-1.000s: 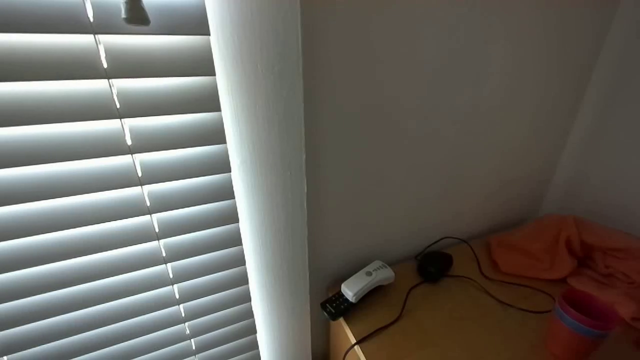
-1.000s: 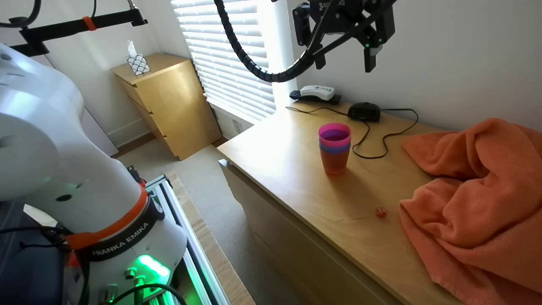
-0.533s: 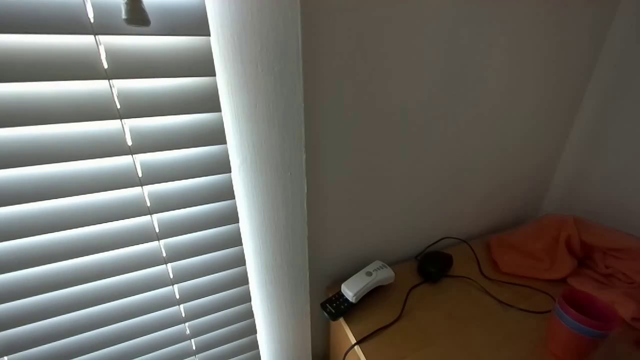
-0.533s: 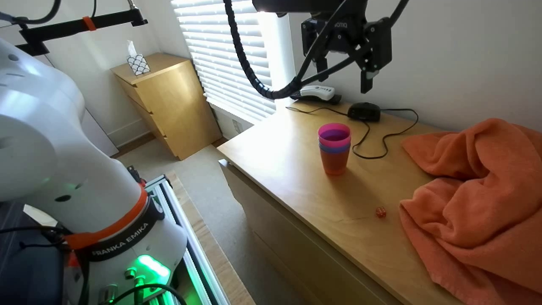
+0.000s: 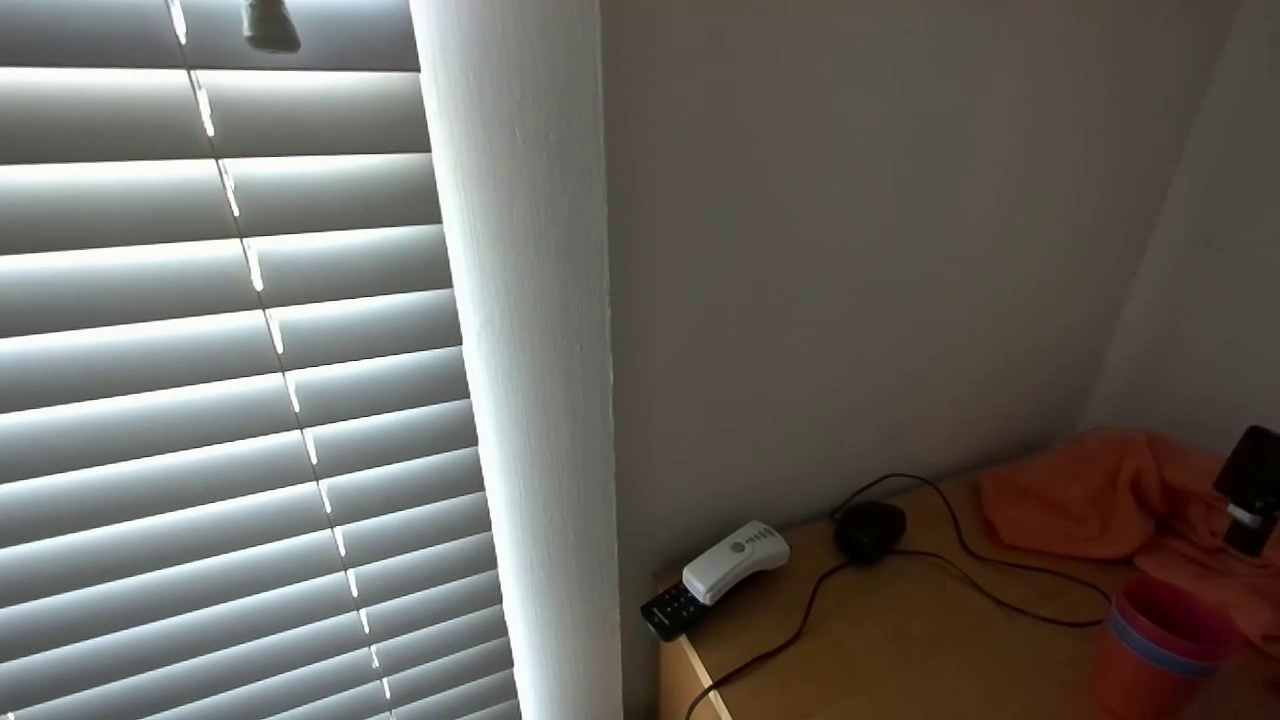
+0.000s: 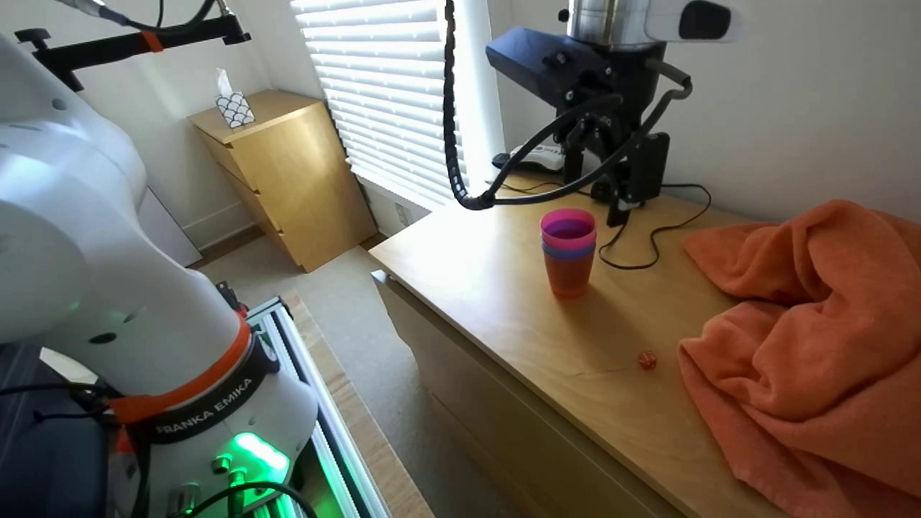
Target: Turn the pile of plastic cups over
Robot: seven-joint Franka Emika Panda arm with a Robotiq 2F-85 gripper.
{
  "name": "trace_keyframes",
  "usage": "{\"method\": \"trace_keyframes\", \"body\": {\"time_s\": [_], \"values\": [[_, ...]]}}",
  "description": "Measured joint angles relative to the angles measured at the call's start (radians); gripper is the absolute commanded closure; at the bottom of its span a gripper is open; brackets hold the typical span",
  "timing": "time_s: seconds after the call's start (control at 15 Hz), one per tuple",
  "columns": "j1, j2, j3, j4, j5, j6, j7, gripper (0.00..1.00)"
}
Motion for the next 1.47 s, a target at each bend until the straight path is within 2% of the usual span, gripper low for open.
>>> {"method": "trace_keyframes", "body": {"time_s": [0.67, 1.13, 1.47], "values": [[-0.079, 0.284, -0.001, 0.205, 0.256, -0.117, 0.189, 0.00], [-0.084, 0.319, 0.005, 0.234, 0.272, -0.124, 0.210, 0.00], [-0.084, 0.395, 0.013, 0.256, 0.344, -0.126, 0.335, 0.00]]}}
